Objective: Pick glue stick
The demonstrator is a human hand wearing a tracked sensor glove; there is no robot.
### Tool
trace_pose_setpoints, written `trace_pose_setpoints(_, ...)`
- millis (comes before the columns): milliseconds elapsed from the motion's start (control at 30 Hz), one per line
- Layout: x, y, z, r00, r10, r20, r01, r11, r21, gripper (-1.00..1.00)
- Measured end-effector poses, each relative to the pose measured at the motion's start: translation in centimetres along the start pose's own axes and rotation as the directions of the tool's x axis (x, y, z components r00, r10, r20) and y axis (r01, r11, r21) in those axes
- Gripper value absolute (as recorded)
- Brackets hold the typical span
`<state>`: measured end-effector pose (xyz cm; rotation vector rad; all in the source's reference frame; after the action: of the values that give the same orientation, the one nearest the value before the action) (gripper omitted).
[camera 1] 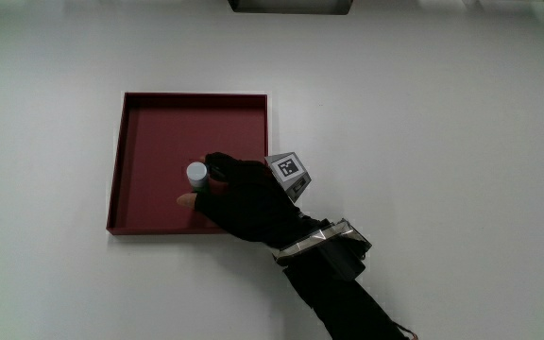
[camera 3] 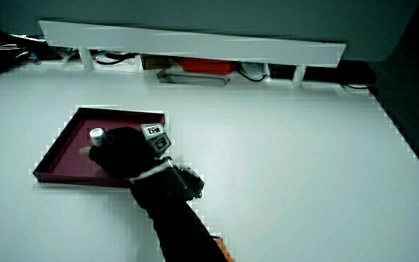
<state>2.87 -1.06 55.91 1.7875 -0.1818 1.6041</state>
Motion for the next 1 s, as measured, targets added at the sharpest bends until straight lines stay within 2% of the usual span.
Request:
trace_pose_setpoints(33,0.1,0.0,0.0,1.0,0.01,0.005,-0.01,0.9999,0.011,0.55)
trace_pose_setpoints(100,-0.2,-0.2,0.0,1.0,-0.005,0.026,0.004,0.9994,0.036,0.62)
trace_pose_setpoints(267,0.1,-0.4,0.0,1.0,0.001,0.007,-0.001,0.997,0.077,0.79)
trace_pose_setpoints(433,0.0,-0.7,0.0,1.0,0.026,0.015,-0.027,0.9938,0.108,0.97)
trace_pose_setpoints(467,0.2,-0.5,0.1,0.999,0.045,0.02,-0.047,0.9924,0.113,1.0)
trace_pose_setpoints(500,0.1,-0.7,0.1,0.999,0.032,0.015,-0.034,0.9927,0.115,1.0)
trace_pose_setpoints(533,0.1,-0.6,0.1,0.999,0.05,0.016,-0.052,0.9915,0.119,1.0)
trace_pose_setpoints(567,-0.2,-0.8,0.1,0.999,0.04,0.011,-0.041,0.992,0.119,1.0)
trace_pose_setpoints(633,-0.2,-0.8,0.1,0.998,0.053,0.033,-0.057,0.991,0.121,1.0)
trace_pose_setpoints(667,-0.3,-0.8,0.1,0.997,0.069,0.015,-0.071,0.9905,0.118,1.0)
trace_pose_setpoints(767,-0.7,-1.0,0.3,0.998,0.059,0.026,-0.062,0.9916,0.114,1.0)
trace_pose_setpoints(867,-1.2,-1.2,0.6,0.996,0.073,0.048,-0.079,0.99,0.117,1.0)
trace_pose_setpoints(933,-1.6,-1.4,0.8,0.994,0.103,0.028,-0.106,0.9878,0.114,1.0)
trace_pose_setpoints(967,-1.7,-1.5,1.1,0.995,0.088,0.052,-0.093,0.9887,0.117,1.0)
trace_pose_setpoints(1000,-2.0,-1.6,1.2,0.992,0.113,0.049,-0.118,0.9862,0.116,1.0)
